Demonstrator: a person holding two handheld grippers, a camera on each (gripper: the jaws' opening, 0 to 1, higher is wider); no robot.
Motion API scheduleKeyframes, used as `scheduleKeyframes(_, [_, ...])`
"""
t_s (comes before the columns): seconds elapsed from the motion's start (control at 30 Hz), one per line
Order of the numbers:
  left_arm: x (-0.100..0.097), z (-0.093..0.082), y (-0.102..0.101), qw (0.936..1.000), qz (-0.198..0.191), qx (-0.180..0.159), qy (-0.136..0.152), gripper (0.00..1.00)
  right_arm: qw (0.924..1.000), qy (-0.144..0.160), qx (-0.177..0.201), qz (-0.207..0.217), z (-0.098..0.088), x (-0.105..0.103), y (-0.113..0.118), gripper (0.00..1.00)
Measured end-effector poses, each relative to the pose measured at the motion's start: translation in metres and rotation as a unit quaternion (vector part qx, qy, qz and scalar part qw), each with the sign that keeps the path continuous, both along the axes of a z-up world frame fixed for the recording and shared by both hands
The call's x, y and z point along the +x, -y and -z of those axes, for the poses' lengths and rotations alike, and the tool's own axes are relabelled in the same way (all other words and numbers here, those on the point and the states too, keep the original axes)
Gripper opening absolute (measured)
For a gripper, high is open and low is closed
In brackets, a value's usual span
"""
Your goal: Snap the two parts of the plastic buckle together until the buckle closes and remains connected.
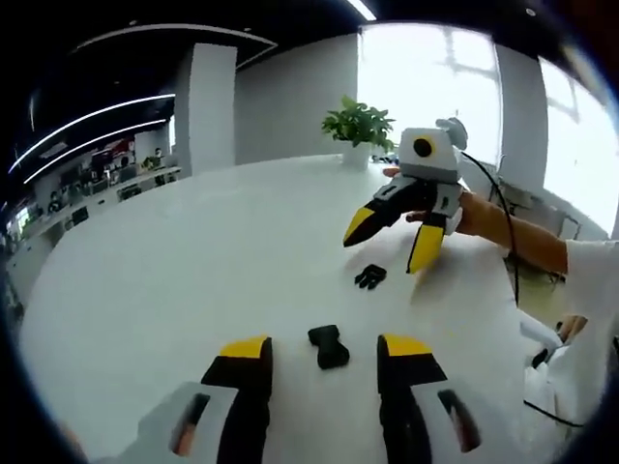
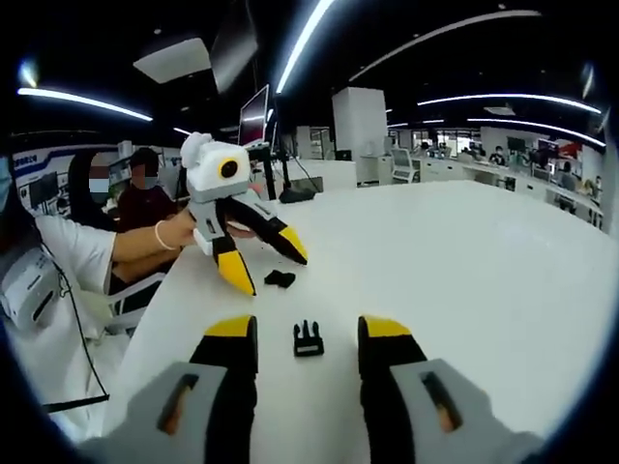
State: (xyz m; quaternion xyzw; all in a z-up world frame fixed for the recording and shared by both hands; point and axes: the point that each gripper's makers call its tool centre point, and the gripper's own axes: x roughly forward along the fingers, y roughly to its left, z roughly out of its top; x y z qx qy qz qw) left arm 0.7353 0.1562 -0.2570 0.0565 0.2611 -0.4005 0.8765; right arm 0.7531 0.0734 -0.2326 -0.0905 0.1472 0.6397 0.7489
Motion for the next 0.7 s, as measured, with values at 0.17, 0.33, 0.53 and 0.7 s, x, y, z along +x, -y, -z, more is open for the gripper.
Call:
scheduleKeyframes(0.17, [-0.0041,-0.0011,0.0009,0.9997,0.015,-0.017,-0.009,0.28,1.0,0.001,0.004,-0.001,-0.0011,-0.0021,-0.0016,0.4])
scheduleKeyframes(0.33, [-0.0062,0.0,-0.0005,0.9996,0.016,-0.02,-0.01,0.23,0.9999,-0.002,0.011,-0.004,-0.0007,-0.0022,-0.0023,0.38])
scheduleKeyframes(0.53, [-0.0095,0.0022,-0.0015,0.9991,0.024,-0.033,-0.012,0.17,0.9998,-0.008,0.018,-0.006,0.0022,-0.0052,-0.0015,0.36])
scheduleKeyframes(0.7, [-0.0094,0.0028,-0.0024,0.9987,0.032,-0.038,-0.011,0.12,0.9997,-0.01,0.018,-0.008,0.0046,-0.0043,0.0001,0.34])
